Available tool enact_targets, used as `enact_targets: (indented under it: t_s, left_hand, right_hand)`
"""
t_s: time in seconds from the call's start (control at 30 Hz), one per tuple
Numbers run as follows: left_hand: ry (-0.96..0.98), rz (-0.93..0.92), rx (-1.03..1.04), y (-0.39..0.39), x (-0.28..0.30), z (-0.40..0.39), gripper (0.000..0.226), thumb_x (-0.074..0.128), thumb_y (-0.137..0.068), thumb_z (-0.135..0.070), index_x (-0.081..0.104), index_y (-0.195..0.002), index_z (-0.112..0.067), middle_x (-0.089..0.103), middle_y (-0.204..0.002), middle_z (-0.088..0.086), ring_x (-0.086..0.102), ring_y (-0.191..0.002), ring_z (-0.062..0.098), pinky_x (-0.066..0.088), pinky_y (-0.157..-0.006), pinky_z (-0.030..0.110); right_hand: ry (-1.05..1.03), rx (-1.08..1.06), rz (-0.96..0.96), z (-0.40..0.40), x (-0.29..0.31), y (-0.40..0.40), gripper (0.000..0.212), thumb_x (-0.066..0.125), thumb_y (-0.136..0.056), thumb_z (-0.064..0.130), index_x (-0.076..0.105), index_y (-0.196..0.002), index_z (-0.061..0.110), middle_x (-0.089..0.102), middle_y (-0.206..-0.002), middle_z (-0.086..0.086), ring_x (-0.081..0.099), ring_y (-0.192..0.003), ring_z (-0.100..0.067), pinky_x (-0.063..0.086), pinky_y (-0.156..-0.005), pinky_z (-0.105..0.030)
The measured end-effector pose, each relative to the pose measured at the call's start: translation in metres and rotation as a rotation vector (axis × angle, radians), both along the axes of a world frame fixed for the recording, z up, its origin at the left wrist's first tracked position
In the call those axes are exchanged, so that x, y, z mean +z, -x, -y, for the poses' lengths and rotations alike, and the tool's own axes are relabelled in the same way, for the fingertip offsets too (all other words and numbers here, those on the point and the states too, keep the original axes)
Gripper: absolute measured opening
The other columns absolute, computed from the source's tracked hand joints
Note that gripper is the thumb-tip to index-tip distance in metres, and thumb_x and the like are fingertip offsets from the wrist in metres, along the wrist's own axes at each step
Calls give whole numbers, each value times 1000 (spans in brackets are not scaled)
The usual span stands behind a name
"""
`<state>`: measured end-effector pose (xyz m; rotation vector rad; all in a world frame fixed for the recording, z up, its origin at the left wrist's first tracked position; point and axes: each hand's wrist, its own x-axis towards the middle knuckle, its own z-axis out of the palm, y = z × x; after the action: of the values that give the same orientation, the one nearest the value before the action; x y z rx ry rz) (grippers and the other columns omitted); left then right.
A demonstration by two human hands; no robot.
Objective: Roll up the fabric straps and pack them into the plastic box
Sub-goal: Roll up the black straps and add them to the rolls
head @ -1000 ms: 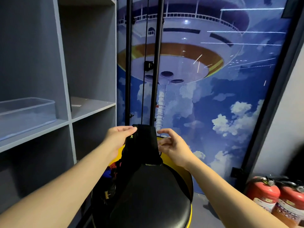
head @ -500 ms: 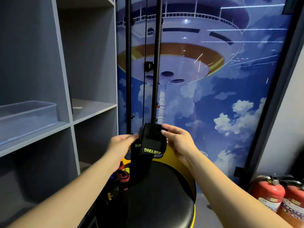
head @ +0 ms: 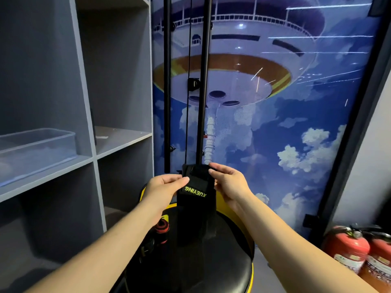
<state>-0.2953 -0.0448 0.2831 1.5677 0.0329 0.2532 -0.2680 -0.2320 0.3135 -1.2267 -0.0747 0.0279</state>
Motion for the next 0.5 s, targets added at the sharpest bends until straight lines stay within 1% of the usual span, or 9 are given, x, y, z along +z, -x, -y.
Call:
enact_targets:
  t_s: [0.03,0.07,0.17,0.2,0.23,0.3,0.37,0.43,0.5]
  left_hand:
    - [0,-6,12,0,1,0,17,87,-74,-37,81,-89,-33,78,-97,-8,71,-104,16,50,-105,44]
    - [6,-14,18,-1,2,0,17,87,-73,-36,81,-89,-32,78,-97,-7,71,-104,17,50,-105,44]
    - [1,-40,25,-1,7,-1,14,85,-76,-35,81,-88,-27,79,-91,-5,72,-99,19,53,-101,44]
    - [5,-51,24,0,9,0,13,84,-78,-33,82,-87,-25,79,-89,-3,73,-96,20,55,-98,43]
    - [13,-67,22,0,11,0,13,83,-79,-31,81,-88,-22,79,-88,-1,74,-93,21,57,-95,42]
    - [42,-101,17,1,13,2,18,84,-78,-28,80,-91,-16,79,-89,6,75,-89,24,59,-90,42]
    - [81,-133,12,0,15,2,21,84,-78,-27,79,-94,-14,78,-90,11,75,-87,28,59,-88,44]
    - [113,-154,22,-2,14,1,22,84,-77,-29,79,-95,-16,78,-91,9,74,-88,28,59,-87,43]
    - [152,-170,25,-3,13,1,24,81,-79,-31,78,-95,-14,78,-92,10,73,-86,28,57,-82,39]
  right_hand:
    - [42,-10,10,1,-1,0,19,65,-94,1,72,-110,7,76,-97,-12,70,-77,-20,57,-62,-24]
    - [160,-42,39,3,-4,-1,16,66,-94,6,73,-109,8,76,-94,-9,69,-75,-17,57,-65,-24]
    - [881,-251,295,11,-7,-5,16,70,-91,31,76,-105,24,63,-85,7,58,-74,-8,49,-74,-25]
    - [1029,-282,421,13,-5,-4,17,71,-90,35,74,-105,29,57,-88,8,55,-77,-6,45,-76,-25]
    - [1081,-256,539,14,-1,0,20,71,-89,37,73,-108,31,53,-92,9,54,-81,-4,44,-79,-24]
    - [1069,-60,713,13,7,6,29,74,-86,40,72,-114,30,54,-102,11,57,-92,-2,45,-84,-21]
    - [1157,101,823,8,11,11,42,76,-82,50,69,-119,32,55,-112,14,56,-103,-1,45,-88,-17]
    - [1233,145,867,5,10,12,54,77,-77,58,64,-124,35,55,-115,17,55,-107,-1,46,-90,-18]
    - [1246,114,848,3,6,11,56,77,-76,57,62,-126,35,59,-114,16,56,-104,-2,49,-89,-21]
